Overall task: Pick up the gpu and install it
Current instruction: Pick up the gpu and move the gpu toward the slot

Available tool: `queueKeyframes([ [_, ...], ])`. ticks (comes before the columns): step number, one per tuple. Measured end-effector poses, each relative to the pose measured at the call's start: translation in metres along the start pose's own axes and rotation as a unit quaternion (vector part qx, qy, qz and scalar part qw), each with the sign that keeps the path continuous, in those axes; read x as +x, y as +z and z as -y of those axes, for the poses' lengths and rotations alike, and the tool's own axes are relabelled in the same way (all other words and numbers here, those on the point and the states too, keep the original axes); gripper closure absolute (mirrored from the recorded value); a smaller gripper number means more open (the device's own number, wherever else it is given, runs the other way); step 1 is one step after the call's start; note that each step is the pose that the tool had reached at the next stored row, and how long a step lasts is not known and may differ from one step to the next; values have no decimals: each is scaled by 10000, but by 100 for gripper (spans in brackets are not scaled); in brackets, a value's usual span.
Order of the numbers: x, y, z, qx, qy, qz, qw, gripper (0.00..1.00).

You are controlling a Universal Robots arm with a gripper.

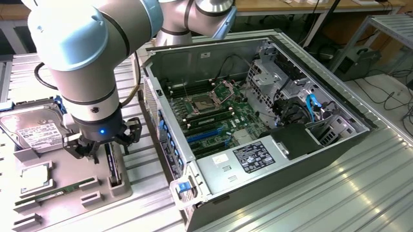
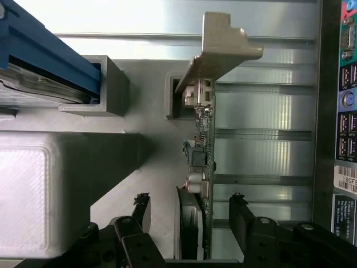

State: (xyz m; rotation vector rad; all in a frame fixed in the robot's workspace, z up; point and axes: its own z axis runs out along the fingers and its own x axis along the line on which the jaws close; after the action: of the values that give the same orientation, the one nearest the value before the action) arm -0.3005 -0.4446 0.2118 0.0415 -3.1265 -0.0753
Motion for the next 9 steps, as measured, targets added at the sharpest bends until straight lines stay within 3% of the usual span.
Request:
queueKeyframes([
  [9,0,0,0,0,0,0,10000,32],
])
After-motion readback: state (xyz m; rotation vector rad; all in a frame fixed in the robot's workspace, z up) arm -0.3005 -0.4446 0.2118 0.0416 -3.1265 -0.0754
